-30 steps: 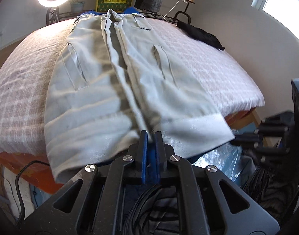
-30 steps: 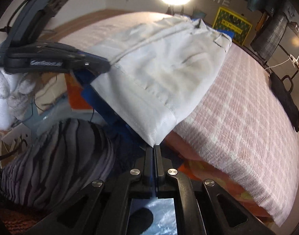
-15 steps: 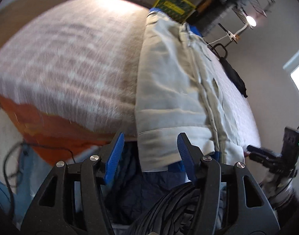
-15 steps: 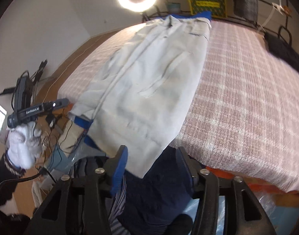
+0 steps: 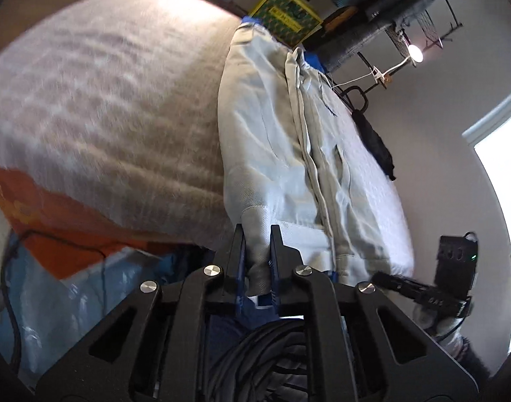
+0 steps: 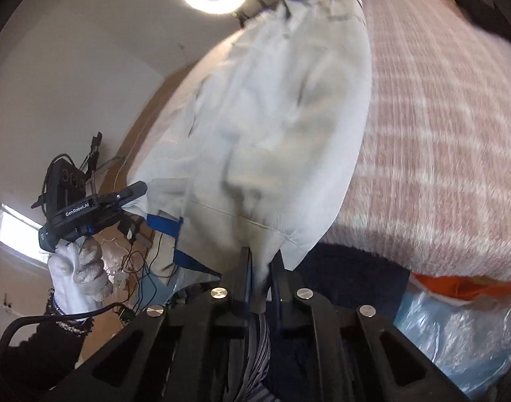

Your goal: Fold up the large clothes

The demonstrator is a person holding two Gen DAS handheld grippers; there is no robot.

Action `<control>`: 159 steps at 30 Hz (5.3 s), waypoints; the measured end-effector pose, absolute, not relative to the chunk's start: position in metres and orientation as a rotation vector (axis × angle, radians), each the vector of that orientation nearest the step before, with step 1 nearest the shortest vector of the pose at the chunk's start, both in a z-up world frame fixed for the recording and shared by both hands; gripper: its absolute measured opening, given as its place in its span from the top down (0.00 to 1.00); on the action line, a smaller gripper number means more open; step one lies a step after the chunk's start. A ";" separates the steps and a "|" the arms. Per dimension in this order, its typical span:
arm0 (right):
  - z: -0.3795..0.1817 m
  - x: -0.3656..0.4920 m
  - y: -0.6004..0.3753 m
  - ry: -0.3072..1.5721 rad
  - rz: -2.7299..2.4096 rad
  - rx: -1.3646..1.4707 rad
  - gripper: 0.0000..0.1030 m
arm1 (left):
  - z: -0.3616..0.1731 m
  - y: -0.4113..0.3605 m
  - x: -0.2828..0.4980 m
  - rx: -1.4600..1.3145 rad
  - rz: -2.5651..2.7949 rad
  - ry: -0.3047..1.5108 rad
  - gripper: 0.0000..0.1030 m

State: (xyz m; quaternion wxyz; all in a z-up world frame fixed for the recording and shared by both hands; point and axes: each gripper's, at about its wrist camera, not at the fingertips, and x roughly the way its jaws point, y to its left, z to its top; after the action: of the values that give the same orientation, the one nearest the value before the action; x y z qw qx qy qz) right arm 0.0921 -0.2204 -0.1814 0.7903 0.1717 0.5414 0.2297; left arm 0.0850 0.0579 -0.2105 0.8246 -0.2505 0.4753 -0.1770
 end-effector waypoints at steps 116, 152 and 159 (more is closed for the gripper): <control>-0.143 0.269 -0.252 0.864 0.454 0.197 0.92 | -0.174 0.021 0.271 -0.167 -0.250 0.732 0.93; -0.188 0.300 -0.218 0.990 0.223 -0.044 0.72 | -0.225 -0.060 0.334 0.152 -0.323 0.898 0.83; -0.131 0.270 -0.227 0.884 0.162 -0.033 0.72 | -0.176 -0.039 0.305 0.076 -0.317 0.832 0.83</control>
State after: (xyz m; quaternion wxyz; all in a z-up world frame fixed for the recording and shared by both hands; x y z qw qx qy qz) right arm 0.2697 -0.2270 -0.1309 0.9006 -0.0158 0.4272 0.0782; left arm 0.3053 -0.0389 -0.1758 0.9018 0.0368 0.4023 -0.1532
